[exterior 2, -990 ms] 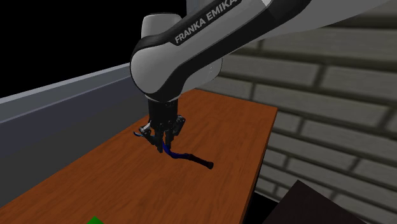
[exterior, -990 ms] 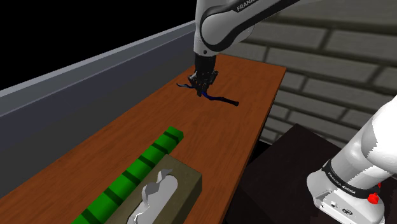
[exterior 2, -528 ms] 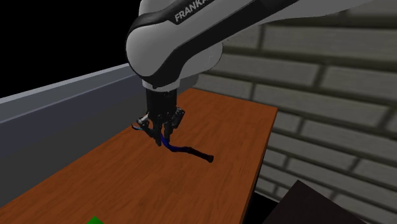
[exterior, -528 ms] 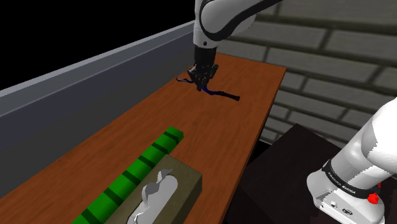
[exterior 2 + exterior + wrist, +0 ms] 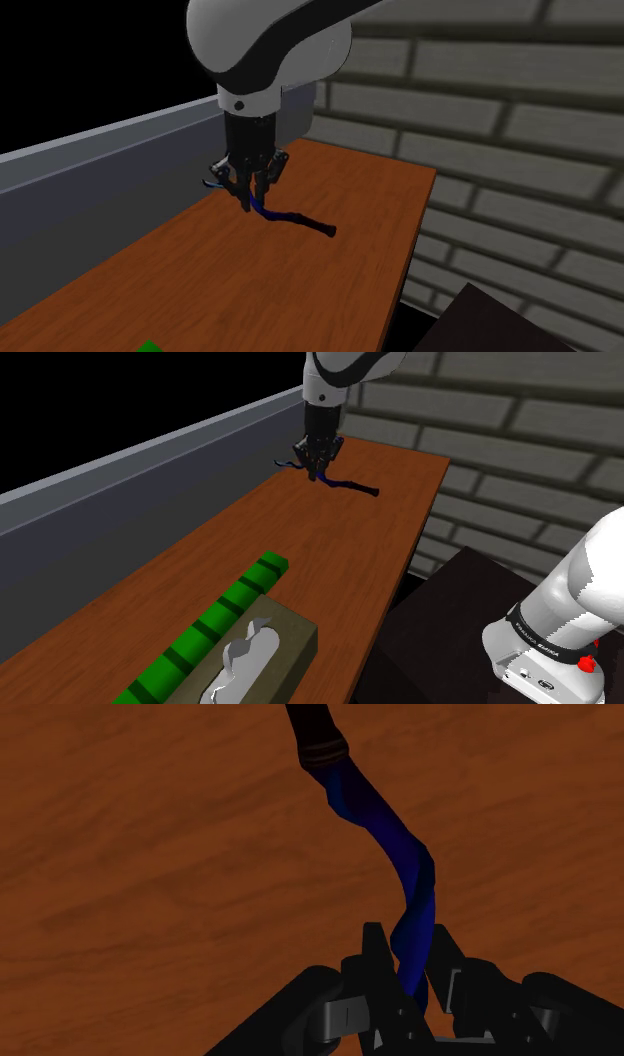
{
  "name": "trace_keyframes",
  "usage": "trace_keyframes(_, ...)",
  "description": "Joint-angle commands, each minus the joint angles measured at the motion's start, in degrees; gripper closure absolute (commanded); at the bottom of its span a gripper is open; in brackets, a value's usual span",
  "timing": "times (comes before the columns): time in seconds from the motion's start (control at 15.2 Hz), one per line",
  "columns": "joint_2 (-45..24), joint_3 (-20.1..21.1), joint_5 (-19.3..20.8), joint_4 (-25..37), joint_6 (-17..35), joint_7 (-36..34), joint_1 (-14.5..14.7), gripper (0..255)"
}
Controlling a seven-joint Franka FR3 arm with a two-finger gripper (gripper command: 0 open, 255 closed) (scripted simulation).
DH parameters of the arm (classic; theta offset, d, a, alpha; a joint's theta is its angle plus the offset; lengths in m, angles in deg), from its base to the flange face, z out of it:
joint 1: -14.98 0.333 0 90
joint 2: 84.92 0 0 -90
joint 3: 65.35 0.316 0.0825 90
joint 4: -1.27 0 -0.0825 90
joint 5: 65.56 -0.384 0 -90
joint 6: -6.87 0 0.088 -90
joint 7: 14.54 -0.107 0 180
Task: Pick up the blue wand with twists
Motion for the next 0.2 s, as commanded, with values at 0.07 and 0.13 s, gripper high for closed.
trace_keyframes(0.07, 0.65, -0.1, -0.15, 1.14, -1.79, 0.09, -0.08, 255)
trace_keyframes(0.13, 0.64, -0.1, -0.15, 1.15, -1.79, 0.09, -0.08, 255)
